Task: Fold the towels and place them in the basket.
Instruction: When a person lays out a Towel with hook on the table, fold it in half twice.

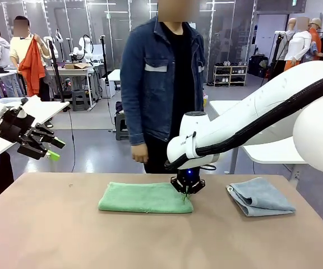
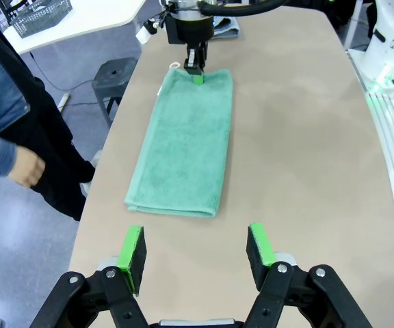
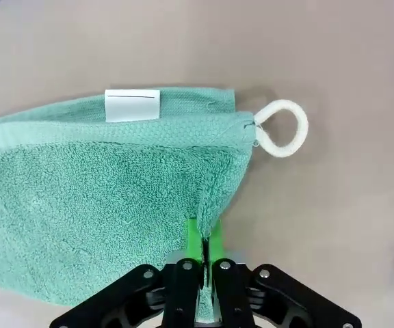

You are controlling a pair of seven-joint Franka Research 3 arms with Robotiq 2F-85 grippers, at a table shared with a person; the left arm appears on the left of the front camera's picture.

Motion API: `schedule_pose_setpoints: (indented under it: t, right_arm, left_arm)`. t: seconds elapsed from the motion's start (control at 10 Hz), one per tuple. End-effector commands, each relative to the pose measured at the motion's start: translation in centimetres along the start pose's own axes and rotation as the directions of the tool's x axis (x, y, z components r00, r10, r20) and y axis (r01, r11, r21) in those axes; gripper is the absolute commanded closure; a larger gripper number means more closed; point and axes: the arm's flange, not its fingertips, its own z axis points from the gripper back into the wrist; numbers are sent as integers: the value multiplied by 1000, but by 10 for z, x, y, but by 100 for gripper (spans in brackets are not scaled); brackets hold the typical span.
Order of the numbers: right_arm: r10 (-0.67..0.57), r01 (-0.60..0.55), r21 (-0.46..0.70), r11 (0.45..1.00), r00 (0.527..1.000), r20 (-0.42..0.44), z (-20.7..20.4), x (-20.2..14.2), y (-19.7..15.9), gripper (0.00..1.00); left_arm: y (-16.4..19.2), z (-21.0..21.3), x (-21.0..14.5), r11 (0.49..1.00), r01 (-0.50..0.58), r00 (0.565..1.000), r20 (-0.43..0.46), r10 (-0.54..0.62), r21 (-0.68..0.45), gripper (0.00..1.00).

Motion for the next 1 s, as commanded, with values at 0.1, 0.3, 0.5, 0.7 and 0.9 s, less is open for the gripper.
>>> schedule_pose_setpoints:
  t: [0.1, 0.3, 0.5, 0.7, 0.9]
  right_arm:
    - [22, -20, -35, 999, 998, 64, 19, -9, -54, 100]
    - [47, -44, -28, 999, 994, 100, 38, -7, -66, 100]
    - [73, -68, -41, 997, 989, 127, 66, -6, -54, 100]
    - [116, -107, -73, 992, 984, 133, 84, 0, -26, 100]
    - [140, -130, -95, 987, 985, 100, 88, 4, 16, 100]
  left_arm:
    - [1, 2, 3, 1000, -2, 1000, -14, 2, 3, 25]
    - [1, 2, 3, 1000, -2, 1000, -14, 2, 3, 25]
    - [1, 2, 3, 1000, -2, 1000, -14, 2, 3, 25]
    - [1, 2, 3, 1000, -2, 1000, -14, 2, 3, 25]
    - [1, 2, 3, 1000, -2, 1000, -14, 2, 3, 25]
